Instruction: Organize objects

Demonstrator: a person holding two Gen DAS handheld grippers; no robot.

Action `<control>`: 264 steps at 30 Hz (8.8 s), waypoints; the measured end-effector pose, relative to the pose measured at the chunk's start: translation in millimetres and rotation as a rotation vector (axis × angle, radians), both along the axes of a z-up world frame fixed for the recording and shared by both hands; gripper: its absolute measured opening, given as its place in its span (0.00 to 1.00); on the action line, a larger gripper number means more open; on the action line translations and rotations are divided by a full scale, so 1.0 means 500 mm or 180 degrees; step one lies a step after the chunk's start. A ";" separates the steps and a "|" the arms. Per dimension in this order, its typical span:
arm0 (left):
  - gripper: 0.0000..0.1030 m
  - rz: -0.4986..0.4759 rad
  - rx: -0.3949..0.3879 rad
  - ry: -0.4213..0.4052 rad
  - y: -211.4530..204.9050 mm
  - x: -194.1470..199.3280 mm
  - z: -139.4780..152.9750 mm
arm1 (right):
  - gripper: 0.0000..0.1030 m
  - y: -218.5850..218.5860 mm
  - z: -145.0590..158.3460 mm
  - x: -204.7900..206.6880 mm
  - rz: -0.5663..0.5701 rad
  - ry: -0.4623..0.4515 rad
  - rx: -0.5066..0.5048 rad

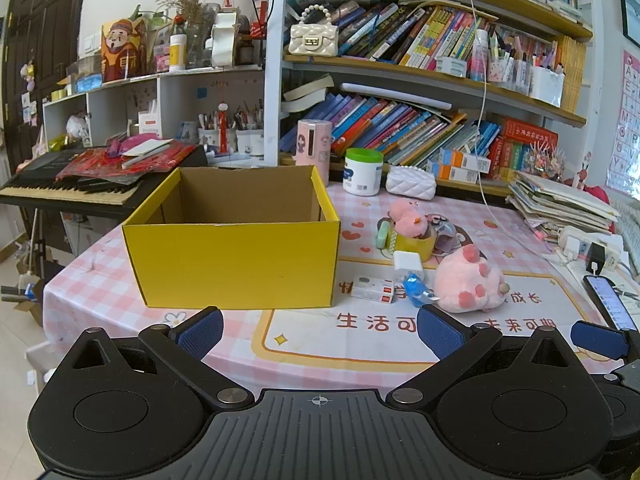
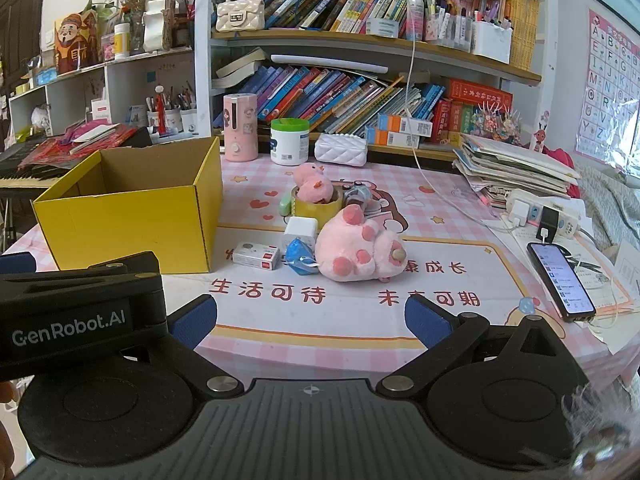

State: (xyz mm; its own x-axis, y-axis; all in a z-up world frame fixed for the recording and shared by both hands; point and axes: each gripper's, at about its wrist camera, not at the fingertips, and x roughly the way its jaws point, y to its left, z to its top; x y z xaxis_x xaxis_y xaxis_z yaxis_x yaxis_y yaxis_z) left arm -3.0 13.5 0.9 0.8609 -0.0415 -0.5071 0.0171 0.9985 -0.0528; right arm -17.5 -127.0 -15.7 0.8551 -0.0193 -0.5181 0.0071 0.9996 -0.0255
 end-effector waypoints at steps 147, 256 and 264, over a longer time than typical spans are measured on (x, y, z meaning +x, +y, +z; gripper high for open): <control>0.92 0.0694 -0.0053 0.0590 -0.207 0.297 -0.075 | 0.79 -0.200 -0.109 0.453 0.1237 0.0594 -0.0372; 0.26 0.0435 -0.0236 0.0303 0.258 -0.007 -0.028 | 0.79 0.239 -0.003 0.036 0.1061 0.0492 0.0187; 0.26 0.0497 -0.0235 0.0273 0.266 0.028 -0.023 | 0.79 0.255 0.003 0.086 0.1137 0.0458 0.0159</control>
State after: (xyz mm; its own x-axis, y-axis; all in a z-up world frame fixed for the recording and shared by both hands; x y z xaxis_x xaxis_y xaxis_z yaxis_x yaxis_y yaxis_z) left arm 10.8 146.5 -10.5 0.8135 0.0495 -0.5795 -0.1456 0.9820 -0.1205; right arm 25.5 0.5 -14.0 0.7218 0.2950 -0.6261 -0.3419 0.9385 0.0480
